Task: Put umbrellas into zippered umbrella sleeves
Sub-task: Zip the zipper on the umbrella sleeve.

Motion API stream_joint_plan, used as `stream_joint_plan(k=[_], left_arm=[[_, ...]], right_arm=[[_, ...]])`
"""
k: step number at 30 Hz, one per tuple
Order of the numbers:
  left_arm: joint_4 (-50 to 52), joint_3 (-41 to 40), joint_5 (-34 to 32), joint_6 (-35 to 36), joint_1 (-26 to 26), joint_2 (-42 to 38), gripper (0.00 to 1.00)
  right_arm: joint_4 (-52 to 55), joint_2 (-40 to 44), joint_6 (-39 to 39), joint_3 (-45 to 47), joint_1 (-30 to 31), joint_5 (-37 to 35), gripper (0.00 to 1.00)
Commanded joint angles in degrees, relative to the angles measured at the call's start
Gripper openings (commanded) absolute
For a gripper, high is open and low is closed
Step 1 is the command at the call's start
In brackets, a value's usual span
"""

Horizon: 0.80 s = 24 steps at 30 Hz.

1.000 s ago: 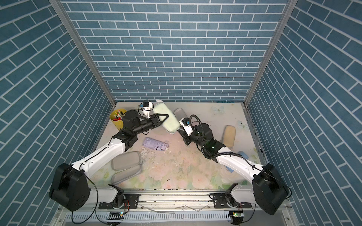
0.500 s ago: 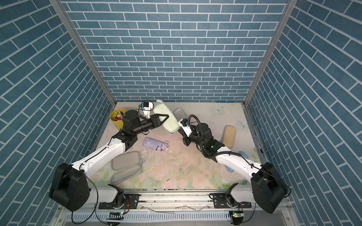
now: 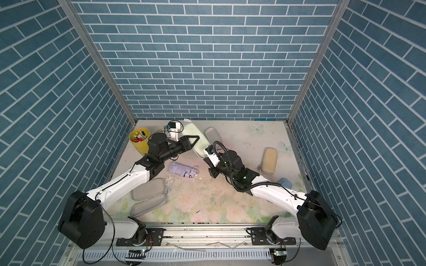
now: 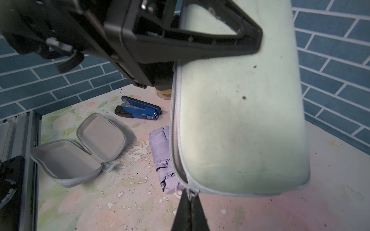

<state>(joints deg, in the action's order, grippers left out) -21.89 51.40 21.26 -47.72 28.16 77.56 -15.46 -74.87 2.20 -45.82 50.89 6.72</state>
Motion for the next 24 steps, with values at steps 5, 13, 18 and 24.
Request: stream_joint_plan(k=[5, 13, 18, 24], left_arm=[[-15.23, -3.17, -23.91, 6.10, 9.72, 2.55, 0.00], [-28.41, -6.59, -27.59, 0.59, 14.02, 8.76, 0.00], [-33.62, -6.70, -26.20, -2.55, 14.20, 11.55, 0.00], [-42.19, -9.65, -28.04, -8.00, 11.29, 11.44, 0.00]], right_arm=[[-6.98, -4.02, 21.12, -6.39, 3.77, 0.55, 0.00], [-14.72, -6.37, 29.16, -9.61, 3.81, 2.53, 0.00], [-19.75, -7.27, 31.56, -10.44, 3.65, 6.67, 0.00], [-13.55, -4.69, 40.94, -6.90, -2.66, 8.07, 0.46]])
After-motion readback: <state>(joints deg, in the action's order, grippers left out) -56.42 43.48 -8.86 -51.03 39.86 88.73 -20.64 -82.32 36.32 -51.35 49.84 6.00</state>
